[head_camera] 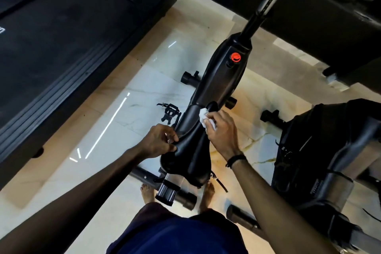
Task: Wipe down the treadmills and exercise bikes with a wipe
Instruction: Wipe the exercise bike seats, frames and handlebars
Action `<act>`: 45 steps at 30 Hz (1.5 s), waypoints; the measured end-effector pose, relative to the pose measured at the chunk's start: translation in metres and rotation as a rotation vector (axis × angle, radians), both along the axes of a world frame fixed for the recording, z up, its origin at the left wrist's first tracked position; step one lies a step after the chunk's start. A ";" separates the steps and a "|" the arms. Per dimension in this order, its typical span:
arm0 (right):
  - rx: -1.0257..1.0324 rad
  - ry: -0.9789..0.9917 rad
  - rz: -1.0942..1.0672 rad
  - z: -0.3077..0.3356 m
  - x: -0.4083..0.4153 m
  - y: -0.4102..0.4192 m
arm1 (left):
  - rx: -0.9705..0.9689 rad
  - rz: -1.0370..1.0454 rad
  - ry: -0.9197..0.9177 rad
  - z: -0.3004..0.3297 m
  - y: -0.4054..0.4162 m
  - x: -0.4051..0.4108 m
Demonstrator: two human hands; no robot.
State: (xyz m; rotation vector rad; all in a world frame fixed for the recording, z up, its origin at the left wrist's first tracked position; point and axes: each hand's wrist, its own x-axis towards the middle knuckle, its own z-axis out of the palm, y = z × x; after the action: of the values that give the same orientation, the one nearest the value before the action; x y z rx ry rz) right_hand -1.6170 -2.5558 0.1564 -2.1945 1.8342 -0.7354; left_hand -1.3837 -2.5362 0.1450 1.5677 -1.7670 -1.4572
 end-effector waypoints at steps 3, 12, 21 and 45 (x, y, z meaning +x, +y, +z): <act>-0.009 -0.026 0.051 -0.006 -0.003 0.032 | -0.001 0.053 -0.048 0.003 0.004 -0.005; -0.101 0.069 0.618 -0.009 0.002 0.004 | 0.070 0.228 -0.210 0.017 0.019 -0.022; -0.104 0.019 0.446 -0.003 -0.032 -0.032 | 0.004 0.630 -0.278 0.024 0.051 -0.057; 0.020 -0.125 0.790 -0.018 -0.032 0.051 | -0.139 0.736 -0.382 0.006 0.047 -0.068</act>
State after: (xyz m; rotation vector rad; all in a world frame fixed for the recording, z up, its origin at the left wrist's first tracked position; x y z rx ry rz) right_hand -1.6490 -2.5043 0.1386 -2.4895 0.7763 -0.6369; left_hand -1.4513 -2.4887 0.1513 2.1916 -1.1897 -0.7024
